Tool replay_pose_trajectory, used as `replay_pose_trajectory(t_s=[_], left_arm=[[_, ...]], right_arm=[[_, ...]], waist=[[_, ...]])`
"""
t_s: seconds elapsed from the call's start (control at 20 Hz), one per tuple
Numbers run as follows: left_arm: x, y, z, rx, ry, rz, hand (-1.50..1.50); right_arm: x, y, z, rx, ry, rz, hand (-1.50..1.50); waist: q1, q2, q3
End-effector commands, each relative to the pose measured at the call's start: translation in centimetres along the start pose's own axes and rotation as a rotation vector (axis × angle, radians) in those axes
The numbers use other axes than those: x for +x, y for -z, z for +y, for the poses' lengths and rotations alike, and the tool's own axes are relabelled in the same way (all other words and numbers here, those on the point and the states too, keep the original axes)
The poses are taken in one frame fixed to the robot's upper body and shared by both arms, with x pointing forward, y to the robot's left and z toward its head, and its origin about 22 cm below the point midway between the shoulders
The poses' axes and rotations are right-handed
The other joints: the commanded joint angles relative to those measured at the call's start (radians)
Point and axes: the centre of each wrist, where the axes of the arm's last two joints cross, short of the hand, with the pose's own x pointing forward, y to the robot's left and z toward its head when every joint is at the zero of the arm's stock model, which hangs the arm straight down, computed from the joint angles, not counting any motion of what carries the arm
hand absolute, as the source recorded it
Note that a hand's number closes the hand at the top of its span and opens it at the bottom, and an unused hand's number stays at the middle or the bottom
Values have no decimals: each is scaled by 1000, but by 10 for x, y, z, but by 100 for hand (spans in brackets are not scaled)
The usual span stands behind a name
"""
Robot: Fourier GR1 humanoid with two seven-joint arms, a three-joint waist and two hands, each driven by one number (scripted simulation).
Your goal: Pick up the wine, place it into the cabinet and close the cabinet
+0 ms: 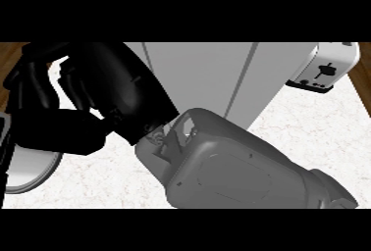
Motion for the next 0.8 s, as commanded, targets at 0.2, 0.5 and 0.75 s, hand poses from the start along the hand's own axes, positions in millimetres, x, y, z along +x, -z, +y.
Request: replay_pose_trajectory(t_s=[0.2,0.5,0.75], left_arm=[[8,3,-6,4,19,-3,-150],[-11,6,-4,5,21,-1,-150],[1,15,-1,-13,20,-11,-150]], right_arm=[[-39,44,-34,-61,4,67,150],[-67,51,-83,-94,-29,67,150],[-74,47,-114,-116,-93,61,150]], waist=[[0,-1,1],[-5,8,1],[-9,8,1]])
